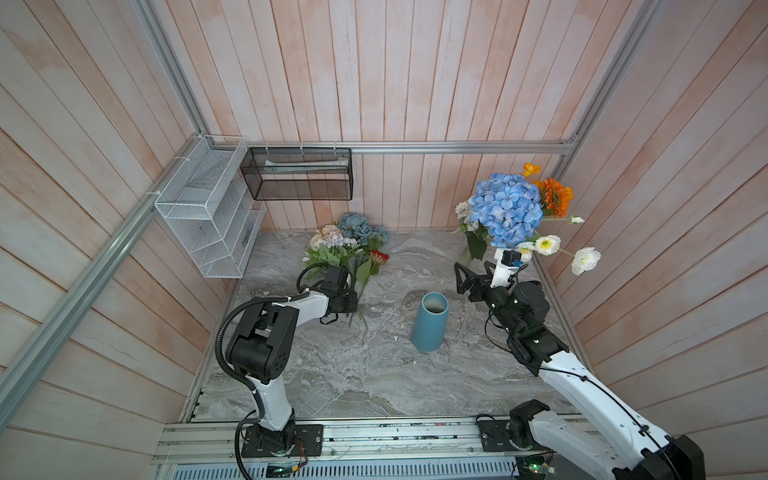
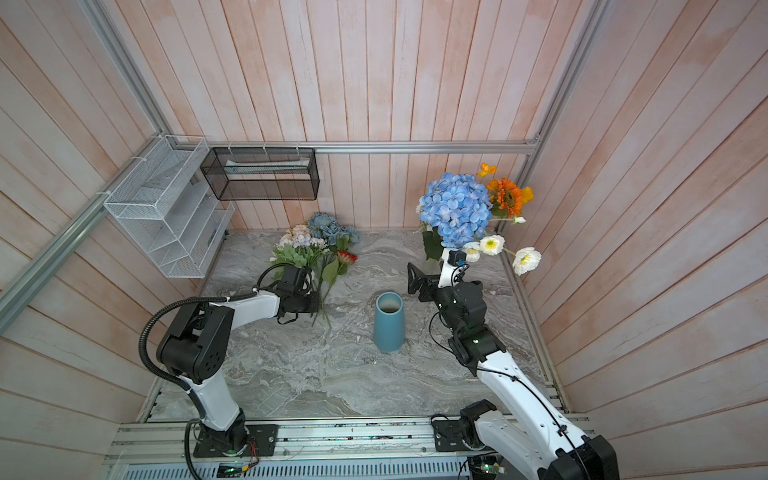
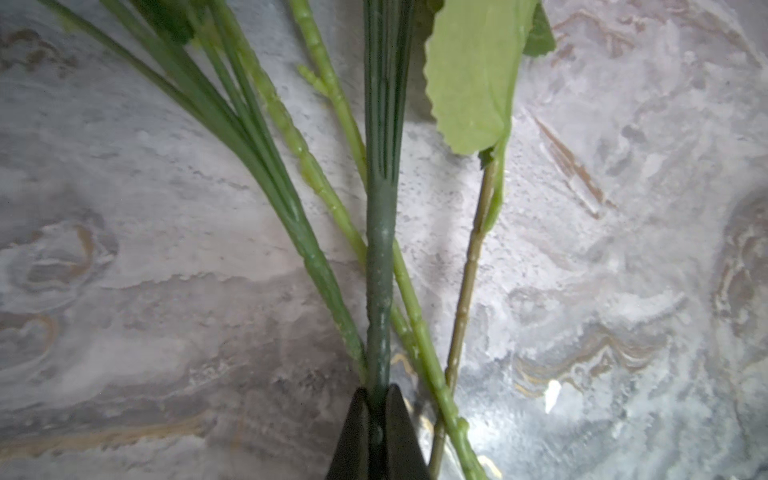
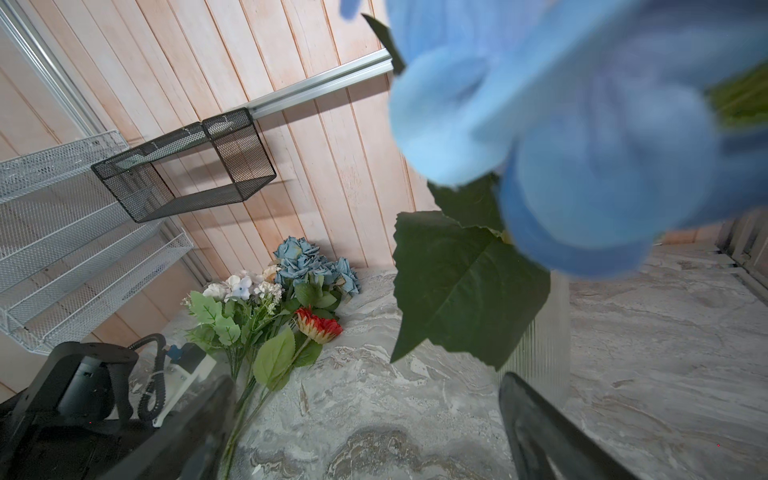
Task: Arrange the flowers into the vase
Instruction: 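Grasp the dusty-blue hydrangea stems with the left gripper while the right gripper withdraws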
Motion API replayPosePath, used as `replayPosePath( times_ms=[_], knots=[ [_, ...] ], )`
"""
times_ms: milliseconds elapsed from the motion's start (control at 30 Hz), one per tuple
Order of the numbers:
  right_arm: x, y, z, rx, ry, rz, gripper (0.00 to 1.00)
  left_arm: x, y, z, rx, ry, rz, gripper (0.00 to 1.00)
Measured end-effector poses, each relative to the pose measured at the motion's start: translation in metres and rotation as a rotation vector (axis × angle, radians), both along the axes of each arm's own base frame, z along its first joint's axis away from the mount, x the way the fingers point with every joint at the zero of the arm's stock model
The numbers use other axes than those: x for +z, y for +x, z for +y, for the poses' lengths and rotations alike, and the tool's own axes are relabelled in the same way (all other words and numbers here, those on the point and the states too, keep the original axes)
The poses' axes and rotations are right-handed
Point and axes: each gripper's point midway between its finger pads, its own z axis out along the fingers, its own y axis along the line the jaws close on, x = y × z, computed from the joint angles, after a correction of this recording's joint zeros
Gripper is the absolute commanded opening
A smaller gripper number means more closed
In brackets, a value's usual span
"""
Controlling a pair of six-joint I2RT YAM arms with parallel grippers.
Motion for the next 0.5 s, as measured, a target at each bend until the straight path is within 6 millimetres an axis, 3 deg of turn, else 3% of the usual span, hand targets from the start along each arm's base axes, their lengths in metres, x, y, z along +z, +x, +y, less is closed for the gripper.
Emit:
replayPosePath(
  times_ms=[233, 500],
  knots=[
    [0.001, 0.000, -0.001, -0.004, 0.013, 0.001, 0.98, 0.013, -0.024, -0.029, -0.074, -0.052, 0.020, 0.00],
    [0.006, -0.005, -0.003, -0.004, 0.039, -0.013, 0.98, 0.063, -0.044, -0.048, -0.111, -0.157, -0.063, 0.00]
  ],
)
